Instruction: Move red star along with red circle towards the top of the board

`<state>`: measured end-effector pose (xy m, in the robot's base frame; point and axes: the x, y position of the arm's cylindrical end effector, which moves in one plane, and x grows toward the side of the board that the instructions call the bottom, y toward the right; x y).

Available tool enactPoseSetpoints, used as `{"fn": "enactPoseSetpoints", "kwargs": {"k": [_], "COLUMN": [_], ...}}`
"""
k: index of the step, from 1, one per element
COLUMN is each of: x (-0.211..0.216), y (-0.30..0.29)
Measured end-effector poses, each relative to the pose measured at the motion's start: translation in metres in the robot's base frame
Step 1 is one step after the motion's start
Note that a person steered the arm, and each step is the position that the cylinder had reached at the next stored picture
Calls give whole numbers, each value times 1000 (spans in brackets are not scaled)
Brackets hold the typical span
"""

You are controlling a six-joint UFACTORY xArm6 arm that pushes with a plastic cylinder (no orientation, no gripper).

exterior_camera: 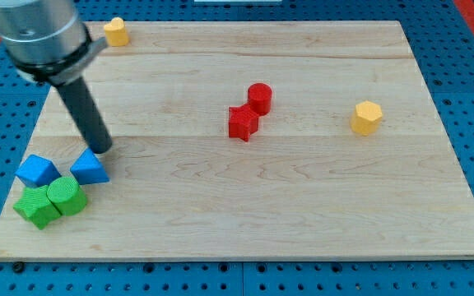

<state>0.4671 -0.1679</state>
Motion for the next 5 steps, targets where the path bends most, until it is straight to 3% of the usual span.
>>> {"fn": "enactPoseSetpoints", "kwargs": {"k": [2,4,5], "x": [-1,-68,-67], "y": [115,207,216]}}
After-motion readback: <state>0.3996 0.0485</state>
